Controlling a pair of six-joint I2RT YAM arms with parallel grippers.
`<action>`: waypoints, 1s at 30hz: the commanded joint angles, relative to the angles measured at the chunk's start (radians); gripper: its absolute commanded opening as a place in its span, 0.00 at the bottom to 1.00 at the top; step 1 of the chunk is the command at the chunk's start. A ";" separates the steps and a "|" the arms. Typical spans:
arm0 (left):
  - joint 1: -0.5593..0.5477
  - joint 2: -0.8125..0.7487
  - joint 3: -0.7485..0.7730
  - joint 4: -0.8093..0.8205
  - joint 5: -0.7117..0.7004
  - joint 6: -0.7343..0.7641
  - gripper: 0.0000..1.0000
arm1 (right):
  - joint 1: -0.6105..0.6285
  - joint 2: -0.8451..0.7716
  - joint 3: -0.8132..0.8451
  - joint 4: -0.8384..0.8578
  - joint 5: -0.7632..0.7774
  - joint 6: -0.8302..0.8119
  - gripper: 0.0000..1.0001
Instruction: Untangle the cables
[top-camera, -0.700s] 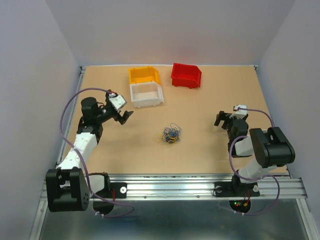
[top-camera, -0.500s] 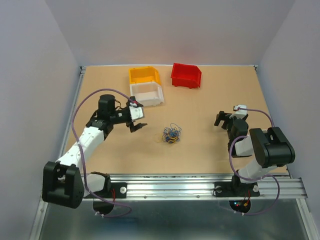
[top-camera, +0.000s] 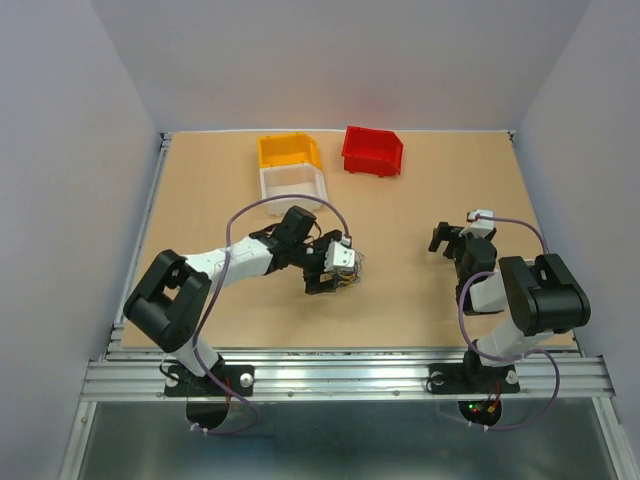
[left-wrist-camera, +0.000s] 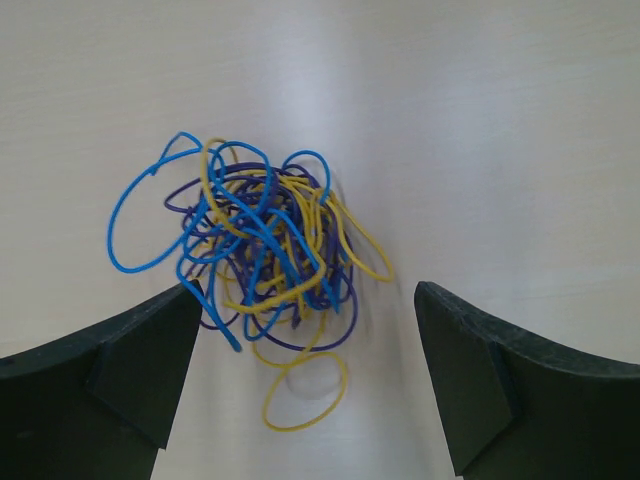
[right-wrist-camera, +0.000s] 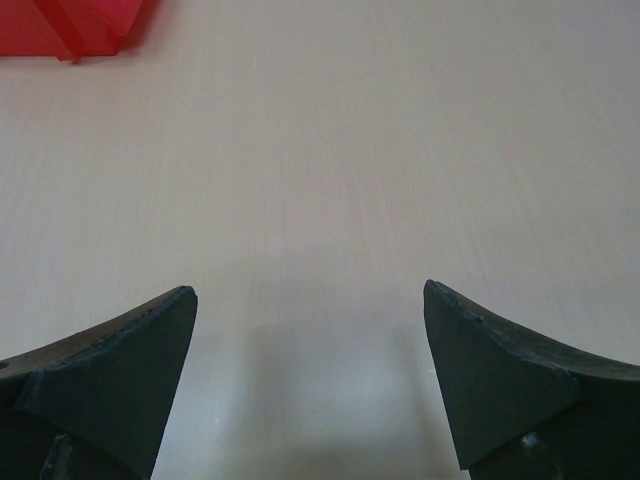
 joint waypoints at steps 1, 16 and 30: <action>-0.036 0.018 0.084 0.056 -0.094 -0.106 0.85 | -0.004 -0.043 0.024 0.027 -0.007 -0.012 1.00; -0.061 0.140 0.293 0.034 -0.050 -0.235 0.05 | 0.000 -0.394 0.214 -0.631 -0.441 0.282 1.00; -0.061 0.260 0.385 0.317 0.004 -0.496 0.04 | 0.000 -0.442 -0.010 -0.369 -0.696 0.524 0.92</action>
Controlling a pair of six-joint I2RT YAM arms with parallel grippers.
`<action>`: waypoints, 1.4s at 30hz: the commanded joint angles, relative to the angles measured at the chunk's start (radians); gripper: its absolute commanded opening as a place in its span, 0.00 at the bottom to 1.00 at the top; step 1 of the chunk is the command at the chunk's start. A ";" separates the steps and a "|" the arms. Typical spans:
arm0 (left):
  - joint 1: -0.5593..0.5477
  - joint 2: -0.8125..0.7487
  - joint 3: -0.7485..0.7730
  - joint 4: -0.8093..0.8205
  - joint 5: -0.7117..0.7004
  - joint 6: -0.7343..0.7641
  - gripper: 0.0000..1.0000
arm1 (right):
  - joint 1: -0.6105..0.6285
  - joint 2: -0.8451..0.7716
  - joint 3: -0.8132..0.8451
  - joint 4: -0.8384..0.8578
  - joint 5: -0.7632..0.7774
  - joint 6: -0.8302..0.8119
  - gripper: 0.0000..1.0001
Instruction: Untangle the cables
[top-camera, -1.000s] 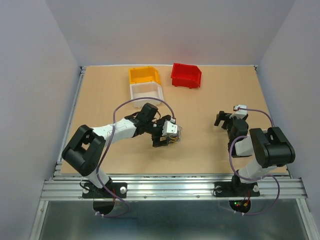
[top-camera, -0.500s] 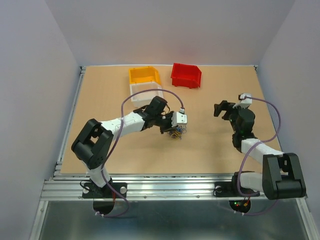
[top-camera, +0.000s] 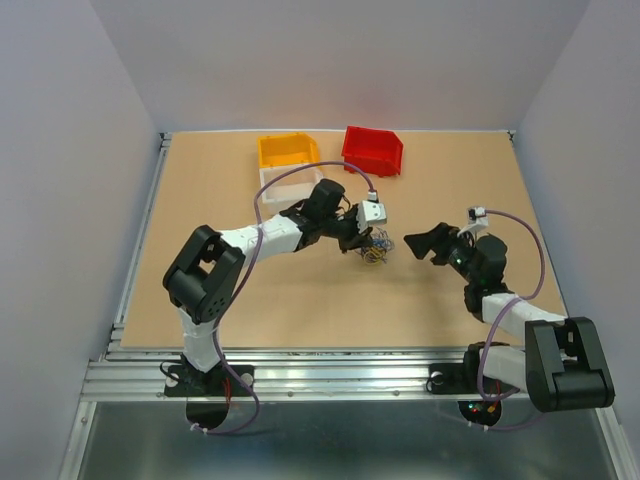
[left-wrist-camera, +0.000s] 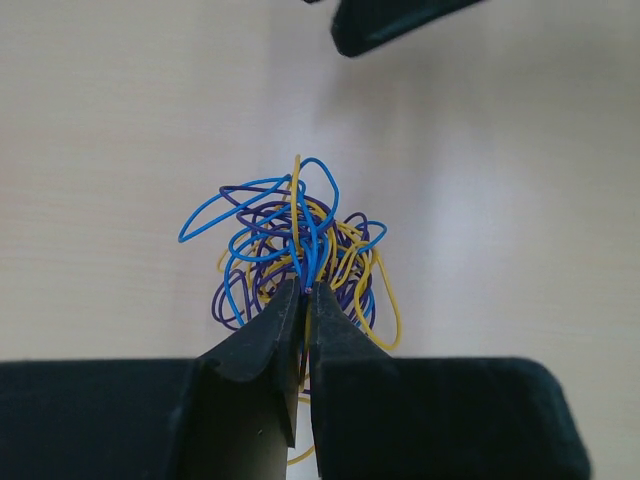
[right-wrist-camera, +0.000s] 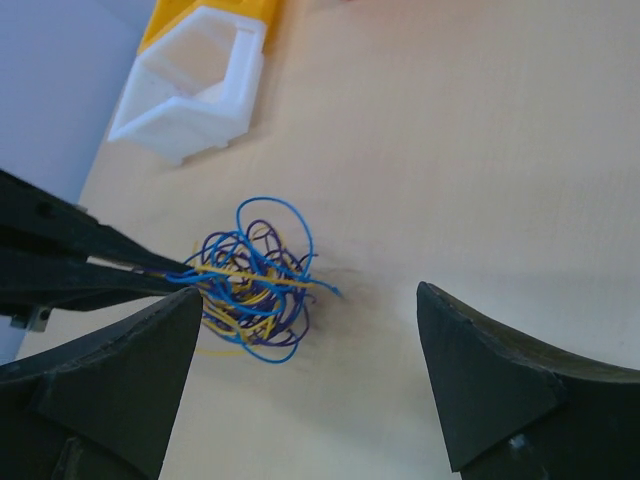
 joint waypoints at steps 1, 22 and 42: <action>-0.005 0.006 0.040 0.136 0.040 -0.098 0.04 | 0.007 -0.015 -0.046 0.114 -0.102 0.036 0.92; -0.022 -0.087 -0.072 0.201 0.074 -0.157 0.04 | 0.319 0.263 0.046 0.305 0.103 -0.028 0.35; 0.343 -0.386 -0.365 0.607 -0.069 -0.500 0.03 | 0.323 -0.213 -0.172 0.003 0.901 0.203 0.01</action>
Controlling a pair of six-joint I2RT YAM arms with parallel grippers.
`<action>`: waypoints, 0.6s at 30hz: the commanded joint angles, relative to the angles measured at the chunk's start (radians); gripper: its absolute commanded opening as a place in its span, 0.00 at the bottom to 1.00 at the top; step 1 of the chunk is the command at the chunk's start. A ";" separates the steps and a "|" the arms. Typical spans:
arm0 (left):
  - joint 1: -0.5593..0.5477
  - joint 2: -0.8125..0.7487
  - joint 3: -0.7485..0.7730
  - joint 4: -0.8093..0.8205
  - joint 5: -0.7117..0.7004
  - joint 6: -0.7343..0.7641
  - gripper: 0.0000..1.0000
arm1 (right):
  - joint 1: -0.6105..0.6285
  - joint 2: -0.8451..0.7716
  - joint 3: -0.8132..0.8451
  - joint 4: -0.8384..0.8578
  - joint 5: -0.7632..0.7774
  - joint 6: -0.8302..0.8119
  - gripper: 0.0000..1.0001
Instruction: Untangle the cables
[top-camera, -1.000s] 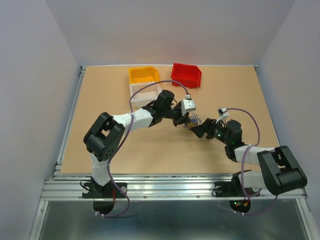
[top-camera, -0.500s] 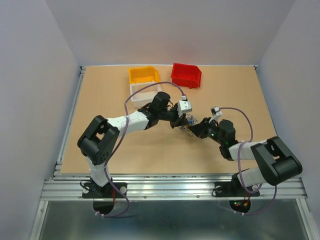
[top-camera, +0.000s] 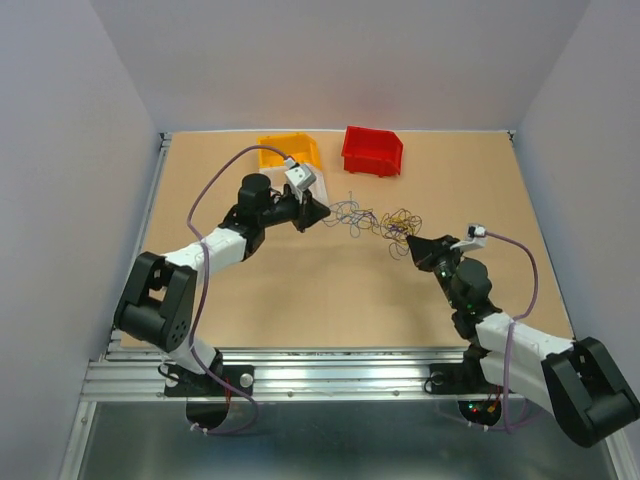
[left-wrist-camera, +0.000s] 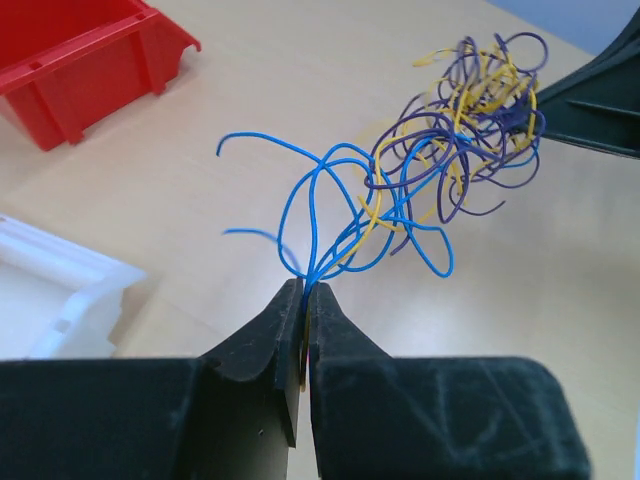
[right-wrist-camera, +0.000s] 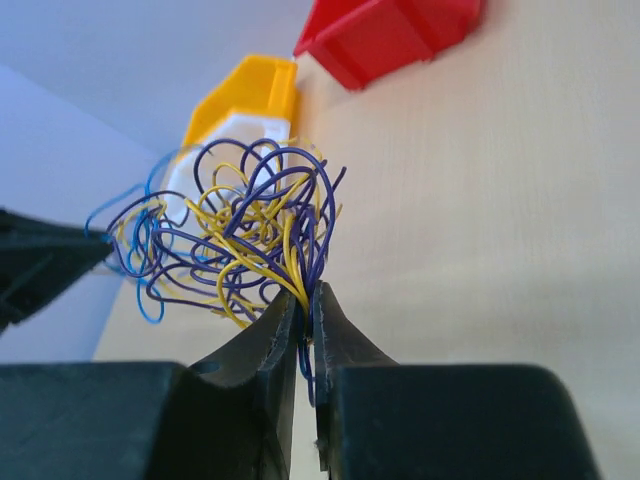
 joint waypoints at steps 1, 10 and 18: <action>0.020 -0.147 -0.076 0.216 -0.140 -0.060 0.03 | -0.012 -0.103 -0.047 -0.197 0.351 0.074 0.01; -0.029 -0.204 -0.110 0.256 0.032 -0.015 0.04 | -0.012 -0.249 -0.054 -0.282 0.359 0.020 0.47; -0.115 -0.212 -0.099 0.164 0.014 0.118 0.04 | -0.012 -0.191 -0.013 -0.282 0.254 -0.064 0.74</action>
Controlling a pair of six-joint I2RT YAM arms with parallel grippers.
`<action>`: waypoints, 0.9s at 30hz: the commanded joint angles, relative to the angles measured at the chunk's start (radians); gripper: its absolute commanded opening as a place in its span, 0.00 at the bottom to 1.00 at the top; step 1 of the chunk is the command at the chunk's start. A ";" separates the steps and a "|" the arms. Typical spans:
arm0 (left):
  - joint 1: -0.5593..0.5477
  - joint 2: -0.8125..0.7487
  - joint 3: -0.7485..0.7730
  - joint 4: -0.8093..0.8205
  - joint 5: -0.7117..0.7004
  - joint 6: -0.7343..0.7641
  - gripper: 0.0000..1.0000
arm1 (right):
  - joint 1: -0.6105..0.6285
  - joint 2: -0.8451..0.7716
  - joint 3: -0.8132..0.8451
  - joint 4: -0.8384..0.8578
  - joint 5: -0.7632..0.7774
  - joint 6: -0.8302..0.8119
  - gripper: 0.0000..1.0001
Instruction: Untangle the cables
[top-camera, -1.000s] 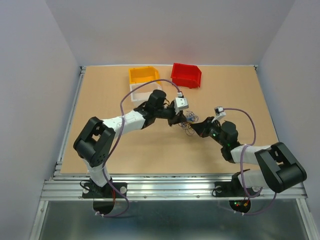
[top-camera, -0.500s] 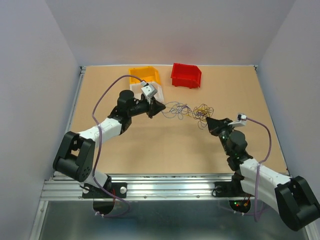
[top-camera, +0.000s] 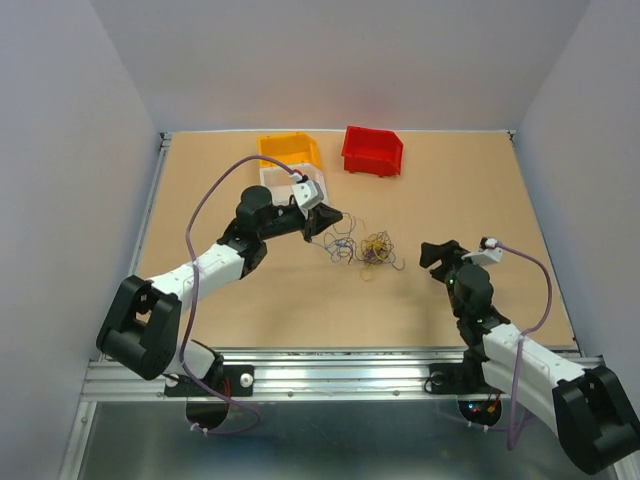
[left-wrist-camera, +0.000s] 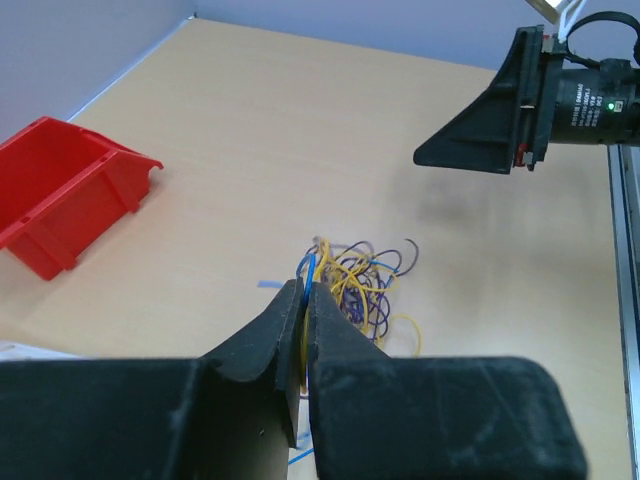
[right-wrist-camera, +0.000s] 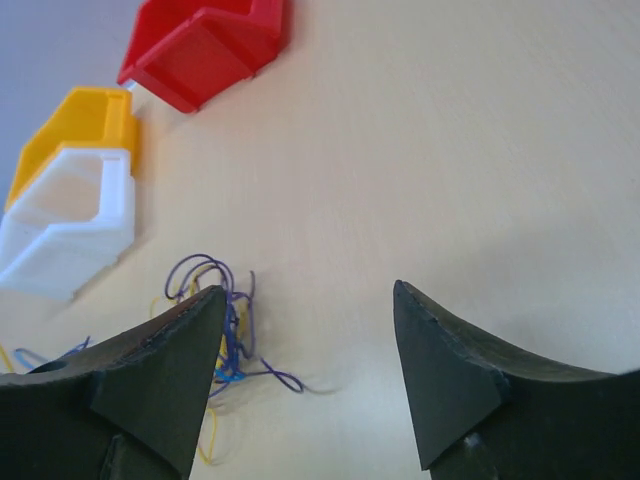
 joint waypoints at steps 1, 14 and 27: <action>-0.008 -0.032 0.018 0.011 0.004 0.067 0.04 | -0.004 0.034 0.040 0.005 -0.038 -0.054 0.78; -0.009 -0.035 0.033 -0.018 0.044 0.076 0.04 | 0.001 0.388 0.185 0.166 -0.429 -0.237 0.81; -0.012 -0.008 0.053 -0.058 0.046 0.105 0.08 | 0.070 0.644 0.328 0.253 -0.475 -0.298 0.65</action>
